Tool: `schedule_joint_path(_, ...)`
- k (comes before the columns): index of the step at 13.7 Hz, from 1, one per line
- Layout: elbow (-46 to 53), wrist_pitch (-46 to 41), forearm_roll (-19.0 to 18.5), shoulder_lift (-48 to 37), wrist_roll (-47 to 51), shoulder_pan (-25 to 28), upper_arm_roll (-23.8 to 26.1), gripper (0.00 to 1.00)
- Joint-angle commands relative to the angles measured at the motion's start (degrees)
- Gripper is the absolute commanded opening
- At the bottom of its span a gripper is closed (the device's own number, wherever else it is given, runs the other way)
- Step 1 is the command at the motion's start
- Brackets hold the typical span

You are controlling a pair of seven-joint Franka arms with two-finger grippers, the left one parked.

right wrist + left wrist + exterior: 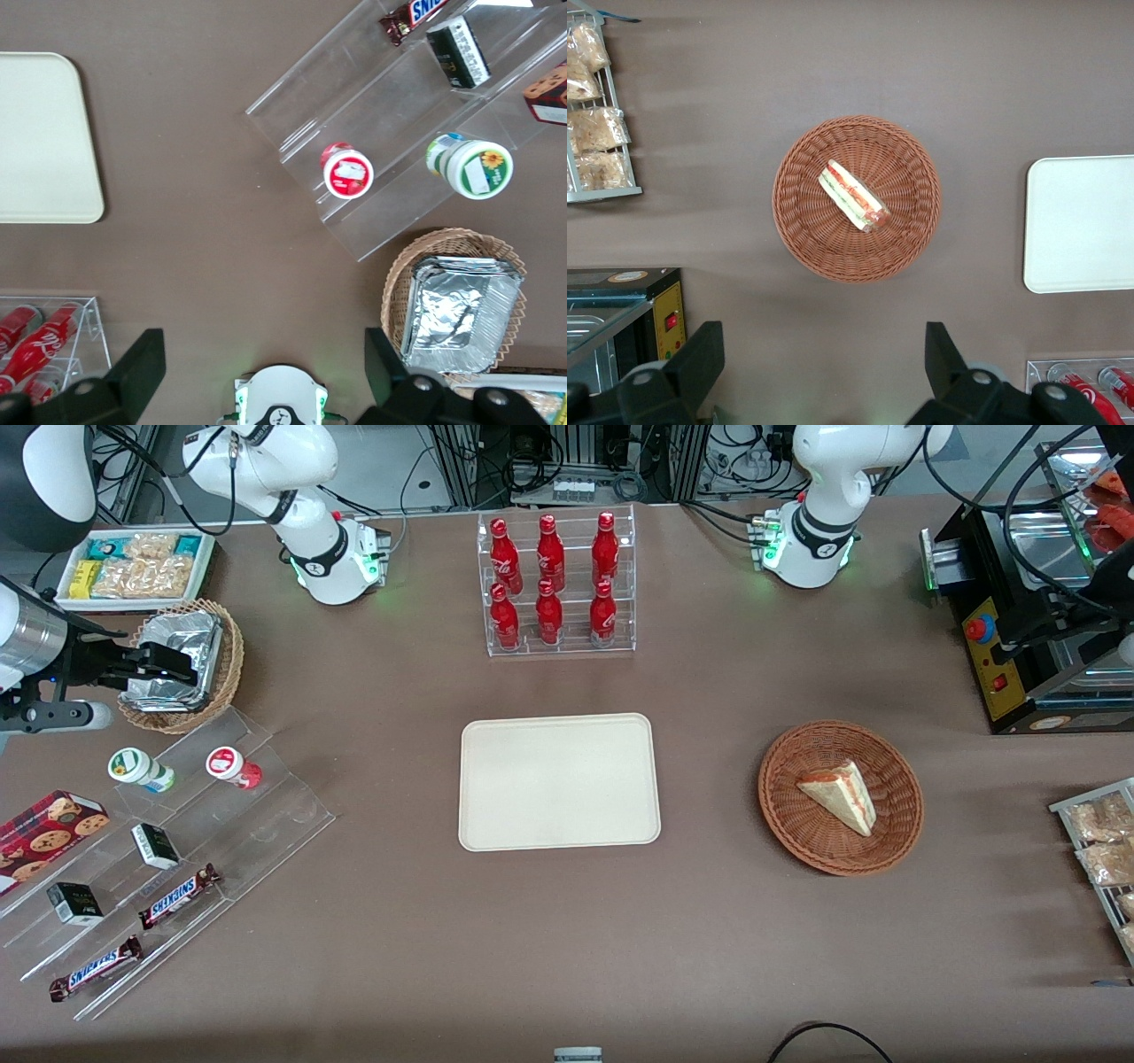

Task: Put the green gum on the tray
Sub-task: 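Move the right gripper down over the white-and-green gum tub on the rack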

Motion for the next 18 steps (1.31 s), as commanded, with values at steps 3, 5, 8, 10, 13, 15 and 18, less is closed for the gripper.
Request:
schedule_joint_path(3, -0.4, 0.5, -1.2, -0.4, 0.6, 0.2, -0.2, 1.00)
schedule_joint_path(5, -2.5, 3.2, -0.6, -0.6, 0.5, 0.1, -0.8, 1.00)
schedule_joint_path(8, -8.6, 10.7, 0.1, -2.2, -4.3, 0.1, -2.5, 1.00)
schedule_joint_path(10, -13.5, 16.6, 0.0, -3.1, -13.6, 0.2, -5.2, 1.00)
schedule_joint_path(13, -20.0, 25.2, -0.7, -5.3, -26.7, -0.2, -7.6, 1.00)
schedule_joint_path(15, -21.1, 27.8, -0.8, -4.0, -39.7, -2.7, -8.0, 1.00)
schedule_joint_path(18, -21.9, 31.9, -0.8, -1.6, -55.5, -5.9, -8.1, 1.00)
